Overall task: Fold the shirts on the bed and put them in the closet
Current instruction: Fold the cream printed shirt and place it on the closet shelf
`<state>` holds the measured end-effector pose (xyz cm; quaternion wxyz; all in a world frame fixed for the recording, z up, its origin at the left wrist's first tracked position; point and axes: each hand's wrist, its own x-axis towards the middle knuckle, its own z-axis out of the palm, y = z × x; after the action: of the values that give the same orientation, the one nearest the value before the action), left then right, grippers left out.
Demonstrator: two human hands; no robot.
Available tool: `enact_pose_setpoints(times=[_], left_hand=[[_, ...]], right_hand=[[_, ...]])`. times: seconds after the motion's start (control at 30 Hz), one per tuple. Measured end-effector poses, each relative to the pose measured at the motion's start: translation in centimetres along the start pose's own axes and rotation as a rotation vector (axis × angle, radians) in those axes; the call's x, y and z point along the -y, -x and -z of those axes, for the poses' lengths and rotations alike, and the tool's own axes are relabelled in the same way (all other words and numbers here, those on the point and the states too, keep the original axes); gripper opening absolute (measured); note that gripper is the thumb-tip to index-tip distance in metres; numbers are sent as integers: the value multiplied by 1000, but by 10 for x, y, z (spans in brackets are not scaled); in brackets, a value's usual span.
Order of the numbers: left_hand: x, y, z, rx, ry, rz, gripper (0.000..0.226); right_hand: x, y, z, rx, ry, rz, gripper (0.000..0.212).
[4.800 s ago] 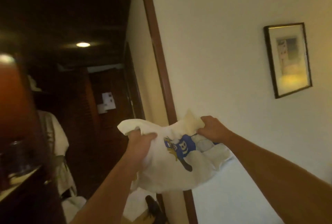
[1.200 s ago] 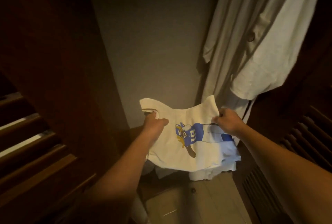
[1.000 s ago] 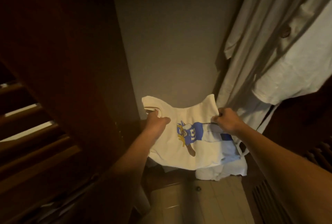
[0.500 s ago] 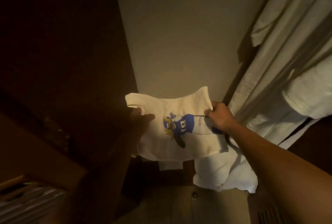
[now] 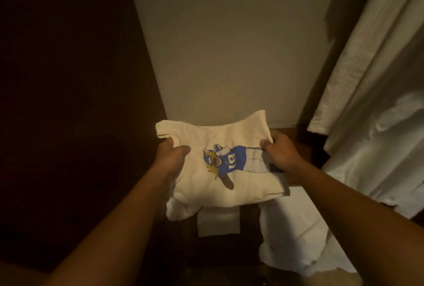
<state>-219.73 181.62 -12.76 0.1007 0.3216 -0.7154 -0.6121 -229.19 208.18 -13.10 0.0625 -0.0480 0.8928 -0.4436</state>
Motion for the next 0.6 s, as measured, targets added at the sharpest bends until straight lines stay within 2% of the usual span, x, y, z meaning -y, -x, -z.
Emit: enact_pose_setpoints(times=[0.1, 0.27, 0.47, 0.6], left_hand=[[48, -9, -9, -4, 39, -10, 39], [85, -9, -12, -7, 49, -35, 40], [105, -4, -13, 0, 76, -50, 36], [109, -2, -11, 19, 85, -46, 35]], right_hand=[[-44, 1, -31, -10, -16, 15, 27], [-89, 4, -61, -43, -26, 31, 23], [-98, 11, -75, -88, -26, 88, 24], [-97, 17, -77, -78, -15, 57, 23]])
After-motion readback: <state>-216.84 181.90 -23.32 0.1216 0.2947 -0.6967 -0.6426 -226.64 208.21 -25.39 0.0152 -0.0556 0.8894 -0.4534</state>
